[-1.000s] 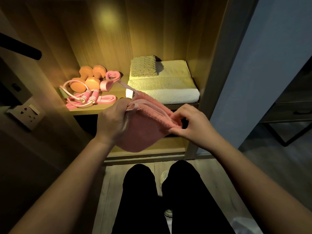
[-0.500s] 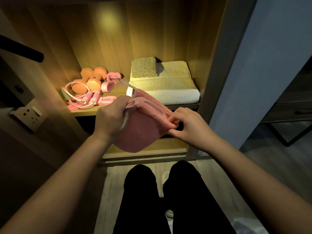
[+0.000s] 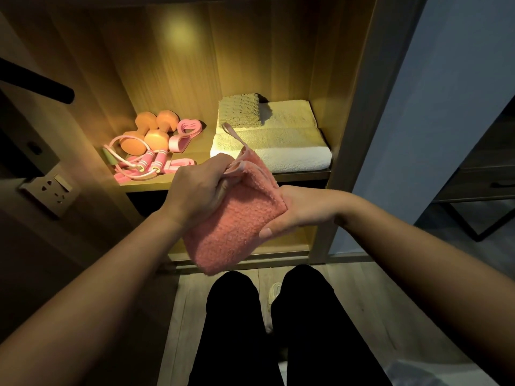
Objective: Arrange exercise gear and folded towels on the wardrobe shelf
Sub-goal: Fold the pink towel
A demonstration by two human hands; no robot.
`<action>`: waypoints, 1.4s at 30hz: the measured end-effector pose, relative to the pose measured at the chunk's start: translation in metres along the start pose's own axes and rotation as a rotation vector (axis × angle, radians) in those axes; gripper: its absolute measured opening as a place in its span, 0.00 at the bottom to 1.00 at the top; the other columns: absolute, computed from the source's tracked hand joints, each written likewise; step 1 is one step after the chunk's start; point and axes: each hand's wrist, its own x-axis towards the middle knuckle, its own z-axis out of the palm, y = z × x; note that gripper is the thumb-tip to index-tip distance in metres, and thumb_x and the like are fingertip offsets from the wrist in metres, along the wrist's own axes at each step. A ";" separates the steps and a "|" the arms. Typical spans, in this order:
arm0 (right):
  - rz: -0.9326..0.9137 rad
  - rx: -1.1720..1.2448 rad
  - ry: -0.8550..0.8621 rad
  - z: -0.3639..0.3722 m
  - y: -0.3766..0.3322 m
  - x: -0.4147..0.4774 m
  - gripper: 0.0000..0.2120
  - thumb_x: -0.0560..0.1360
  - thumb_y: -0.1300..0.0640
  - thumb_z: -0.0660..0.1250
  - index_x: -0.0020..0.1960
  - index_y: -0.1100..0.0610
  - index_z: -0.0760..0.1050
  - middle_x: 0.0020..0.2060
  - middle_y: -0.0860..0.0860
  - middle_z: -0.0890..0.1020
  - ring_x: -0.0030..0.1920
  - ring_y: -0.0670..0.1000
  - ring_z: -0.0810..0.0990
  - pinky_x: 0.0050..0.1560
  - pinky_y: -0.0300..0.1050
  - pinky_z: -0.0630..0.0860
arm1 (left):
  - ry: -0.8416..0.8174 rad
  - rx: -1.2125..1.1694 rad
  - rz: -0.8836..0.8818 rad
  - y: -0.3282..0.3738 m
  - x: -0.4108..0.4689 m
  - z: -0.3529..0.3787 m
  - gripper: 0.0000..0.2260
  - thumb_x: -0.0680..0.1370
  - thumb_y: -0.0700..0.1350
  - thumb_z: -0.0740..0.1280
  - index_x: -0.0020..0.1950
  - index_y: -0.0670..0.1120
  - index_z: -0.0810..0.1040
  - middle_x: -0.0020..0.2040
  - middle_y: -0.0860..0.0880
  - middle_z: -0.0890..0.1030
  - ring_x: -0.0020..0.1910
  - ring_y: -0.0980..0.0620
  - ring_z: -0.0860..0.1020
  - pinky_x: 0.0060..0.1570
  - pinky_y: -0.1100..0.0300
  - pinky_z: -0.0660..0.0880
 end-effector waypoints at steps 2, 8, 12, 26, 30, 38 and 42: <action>-0.001 0.134 -0.052 0.006 0.000 0.005 0.30 0.68 0.58 0.76 0.66 0.51 0.68 0.62 0.47 0.77 0.64 0.45 0.76 0.68 0.43 0.71 | -0.011 -0.029 -0.004 0.003 0.004 -0.002 0.17 0.83 0.58 0.48 0.51 0.47 0.67 0.35 0.40 0.80 0.28 0.40 0.77 0.26 0.53 0.71; 0.221 0.459 -0.458 0.009 -0.001 0.008 0.39 0.56 0.47 0.82 0.63 0.53 0.71 0.57 0.49 0.80 0.57 0.47 0.81 0.57 0.41 0.78 | -0.134 0.050 0.028 0.004 0.012 -0.006 0.17 0.79 0.51 0.57 0.47 0.38 0.77 0.34 0.41 0.80 0.28 0.39 0.78 0.27 0.52 0.74; 0.299 0.480 -0.443 0.010 0.006 0.012 0.50 0.51 0.44 0.84 0.67 0.57 0.69 0.59 0.54 0.78 0.59 0.53 0.78 0.63 0.47 0.75 | -0.244 0.119 -0.024 -0.003 0.013 -0.006 0.22 0.78 0.55 0.56 0.46 0.37 0.77 0.33 0.41 0.79 0.27 0.39 0.77 0.28 0.51 0.73; 0.195 -0.045 0.232 -0.014 0.052 -0.009 0.13 0.72 0.55 0.74 0.53 0.61 0.81 0.49 0.57 0.84 0.49 0.53 0.82 0.55 0.51 0.77 | -0.231 0.114 -0.197 -0.015 -0.016 0.023 0.21 0.78 0.57 0.53 0.49 0.41 0.74 0.35 0.41 0.80 0.29 0.39 0.77 0.32 0.58 0.62; 0.128 0.140 0.539 -0.017 0.068 -0.019 0.19 0.70 0.57 0.76 0.59 0.53 0.78 0.52 0.52 0.82 0.52 0.47 0.81 0.56 0.47 0.79 | -0.187 0.051 -0.310 -0.017 -0.020 0.026 0.20 0.78 0.56 0.52 0.51 0.42 0.74 0.35 0.43 0.79 0.30 0.45 0.74 0.32 0.59 0.60; 0.039 1.160 0.654 0.029 0.076 0.016 0.32 0.61 0.47 0.76 0.63 0.54 0.74 0.52 0.52 0.84 0.56 0.51 0.81 0.54 0.50 0.78 | -0.064 -0.406 -0.573 -0.008 -0.026 0.037 0.11 0.81 0.52 0.55 0.57 0.48 0.71 0.46 0.55 0.77 0.45 0.57 0.77 0.41 0.52 0.74; -0.063 1.154 0.771 0.034 0.068 0.026 0.23 0.66 0.52 0.74 0.59 0.58 0.76 0.45 0.51 0.85 0.47 0.49 0.84 0.45 0.43 0.80 | 0.024 -0.721 -0.884 0.005 -0.027 0.035 0.05 0.81 0.55 0.58 0.52 0.57 0.71 0.49 0.55 0.77 0.45 0.63 0.77 0.45 0.58 0.72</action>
